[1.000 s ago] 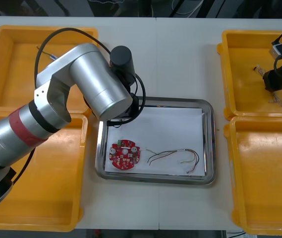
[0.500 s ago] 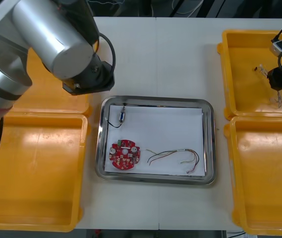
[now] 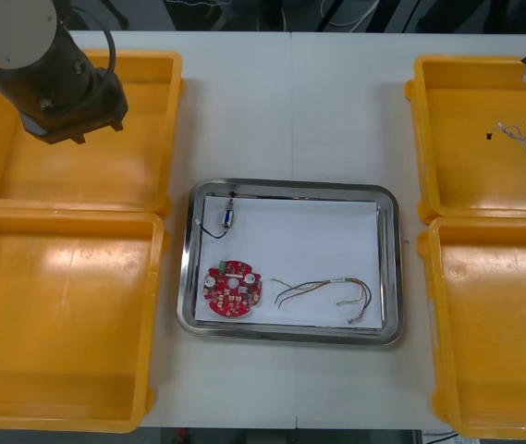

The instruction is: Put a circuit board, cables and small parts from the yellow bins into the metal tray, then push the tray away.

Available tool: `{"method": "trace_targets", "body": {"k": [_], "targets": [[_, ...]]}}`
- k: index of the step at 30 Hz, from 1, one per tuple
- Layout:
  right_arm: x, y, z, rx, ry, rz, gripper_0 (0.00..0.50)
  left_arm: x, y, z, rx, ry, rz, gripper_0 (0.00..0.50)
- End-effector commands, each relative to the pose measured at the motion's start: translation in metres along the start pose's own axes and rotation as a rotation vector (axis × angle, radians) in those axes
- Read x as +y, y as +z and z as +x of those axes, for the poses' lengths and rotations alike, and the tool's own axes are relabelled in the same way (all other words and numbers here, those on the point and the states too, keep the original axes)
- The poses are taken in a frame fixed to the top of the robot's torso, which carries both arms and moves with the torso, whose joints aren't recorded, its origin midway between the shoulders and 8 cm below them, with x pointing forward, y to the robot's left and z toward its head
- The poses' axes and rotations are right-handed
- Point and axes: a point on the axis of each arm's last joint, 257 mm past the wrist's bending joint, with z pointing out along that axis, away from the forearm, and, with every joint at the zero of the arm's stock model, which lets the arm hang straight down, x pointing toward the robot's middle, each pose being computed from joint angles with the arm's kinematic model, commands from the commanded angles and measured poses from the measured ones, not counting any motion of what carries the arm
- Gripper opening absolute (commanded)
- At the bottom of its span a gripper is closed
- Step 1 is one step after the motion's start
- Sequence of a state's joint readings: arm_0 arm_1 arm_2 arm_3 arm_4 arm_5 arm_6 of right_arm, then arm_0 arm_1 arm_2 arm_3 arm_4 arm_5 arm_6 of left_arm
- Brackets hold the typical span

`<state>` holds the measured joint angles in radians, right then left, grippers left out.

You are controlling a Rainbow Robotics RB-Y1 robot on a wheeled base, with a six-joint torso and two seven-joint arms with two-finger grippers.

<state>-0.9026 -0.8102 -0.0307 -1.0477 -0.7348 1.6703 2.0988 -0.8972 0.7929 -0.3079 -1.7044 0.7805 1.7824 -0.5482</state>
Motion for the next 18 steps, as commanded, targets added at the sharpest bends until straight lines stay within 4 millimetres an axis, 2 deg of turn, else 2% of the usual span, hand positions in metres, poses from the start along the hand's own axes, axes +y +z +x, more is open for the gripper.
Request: {"method": "trace_targets", "body": {"k": [1, 6, 12, 18], "targets": [[-0.002, -0.043, 0.001, 0.007, -0.051, 0.037, 0.000, 0.018, -0.021, -0.052, -0.041, -0.028, 0.033, 0.500], [0.033, -0.058, -0.002, 0.034, -0.135, 0.005, 0.000, 0.037, -0.013, -0.068, -0.029, -0.063, 0.034, 0.500], [0.075, -0.070, -0.029, -0.036, -0.236, -0.025, 0.000, 0.058, -0.008, -0.090, -0.040, -0.130, 0.031, 0.500], [0.127, -0.074, -0.035, -0.071, -0.344, -0.036, 0.000, 0.057, 0.003, -0.115, -0.059, -0.191, 0.068, 0.500]]}}
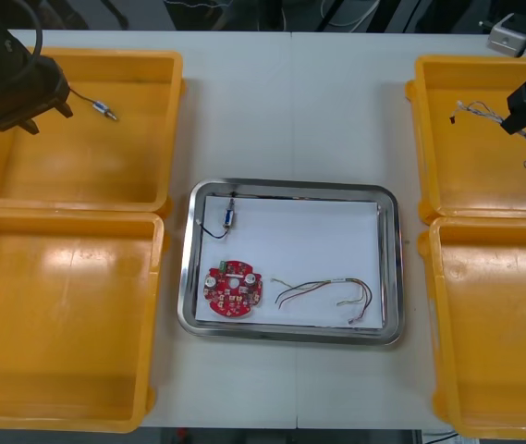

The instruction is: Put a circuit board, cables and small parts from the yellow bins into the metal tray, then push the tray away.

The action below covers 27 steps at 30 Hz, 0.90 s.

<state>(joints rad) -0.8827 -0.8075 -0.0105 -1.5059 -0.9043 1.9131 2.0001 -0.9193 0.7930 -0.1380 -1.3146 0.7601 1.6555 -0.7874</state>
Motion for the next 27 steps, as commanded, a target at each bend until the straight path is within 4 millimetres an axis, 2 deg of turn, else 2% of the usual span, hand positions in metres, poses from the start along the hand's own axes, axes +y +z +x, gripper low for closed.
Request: {"method": "trace_targets", "body": {"k": [1, 8, 14, 21, 27], "targets": [[0.038, 0.003, -0.007, 0.010, -0.116, 0.023, 0.000, -0.017, -0.028, -0.053, -0.096, -0.059, 0.070, 0.500], [0.091, 0.015, -0.015, 0.047, -0.365, 0.052, 0.000, -0.037, -0.009, -0.069, -0.110, -0.112, 0.113, 0.500], [0.134, 0.028, -0.025, 0.025, -0.522, 0.033, 0.000, -0.049, 0.006, -0.068, -0.125, -0.084, 0.067, 0.500], [0.169, 0.035, -0.042, -0.054, -0.596, -0.039, 0.000, -0.069, 0.020, -0.062, -0.119, -0.081, 0.068, 0.500], [0.188, 0.056, -0.054, -0.085, -0.765, -0.029, 0.000, -0.079, 0.031, -0.060, -0.118, -0.084, 0.062, 0.500]]}}
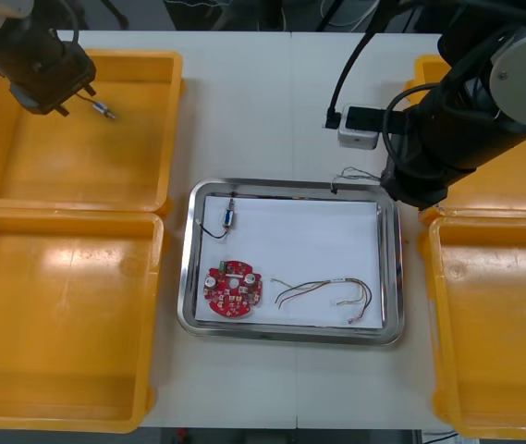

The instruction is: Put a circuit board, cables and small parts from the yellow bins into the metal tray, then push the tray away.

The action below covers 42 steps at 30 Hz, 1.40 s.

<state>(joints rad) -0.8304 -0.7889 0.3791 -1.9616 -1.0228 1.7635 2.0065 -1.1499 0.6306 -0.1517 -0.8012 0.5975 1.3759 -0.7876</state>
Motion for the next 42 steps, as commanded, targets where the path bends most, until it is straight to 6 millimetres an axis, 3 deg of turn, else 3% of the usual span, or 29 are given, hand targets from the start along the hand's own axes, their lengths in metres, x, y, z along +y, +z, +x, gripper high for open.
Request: {"method": "trace_targets", "body": {"k": [1, 14, 24, 31, 42], "targets": [[0.015, 0.020, -0.021, -0.020, -0.169, 0.003, 0.000, -0.042, -0.016, -0.012, -0.056, 0.083, 0.043, 0.500], [0.050, 0.067, -0.049, 0.034, -0.311, 0.032, 0.000, -0.045, 0.012, -0.017, -0.117, 0.093, 0.025, 0.500], [0.052, 0.106, -0.036, 0.031, -0.243, 0.001, 0.000, -0.055, 0.022, -0.018, -0.147, 0.107, 0.031, 0.500], [0.047, 0.118, -0.039, 0.031, -0.228, 0.016, 0.000, -0.061, 0.023, -0.017, -0.161, 0.119, 0.035, 0.500], [0.060, 0.141, -0.047, -0.016, -0.214, 0.016, 0.000, -0.058, 0.032, -0.022, -0.199, 0.140, 0.037, 0.500]]}}
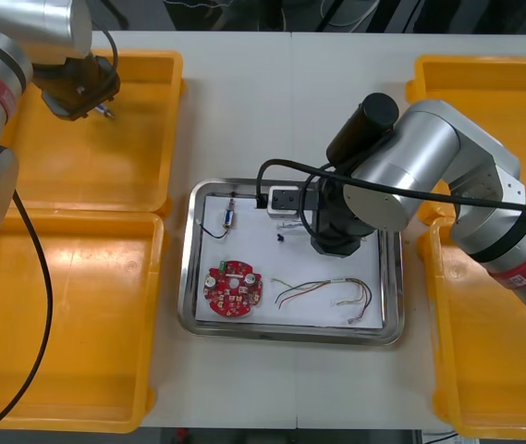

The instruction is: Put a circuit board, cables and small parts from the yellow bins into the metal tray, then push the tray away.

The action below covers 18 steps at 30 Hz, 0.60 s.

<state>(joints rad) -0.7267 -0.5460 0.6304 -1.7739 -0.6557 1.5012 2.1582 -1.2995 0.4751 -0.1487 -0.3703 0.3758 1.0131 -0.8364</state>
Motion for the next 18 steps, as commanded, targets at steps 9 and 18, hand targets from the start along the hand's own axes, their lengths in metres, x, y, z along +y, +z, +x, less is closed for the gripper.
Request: {"method": "trace_targets", "body": {"k": [9, 18], "targets": [[0.027, 0.024, -0.011, 0.005, -0.091, 0.014, 0.000, -0.032, -0.009, -0.018, -0.066, 0.090, 0.081, 0.500], [0.020, 0.024, -0.015, 0.000, -0.104, 0.057, 0.392, -0.039, -0.004, -0.016, -0.081, 0.097, 0.109, 0.500]]}}
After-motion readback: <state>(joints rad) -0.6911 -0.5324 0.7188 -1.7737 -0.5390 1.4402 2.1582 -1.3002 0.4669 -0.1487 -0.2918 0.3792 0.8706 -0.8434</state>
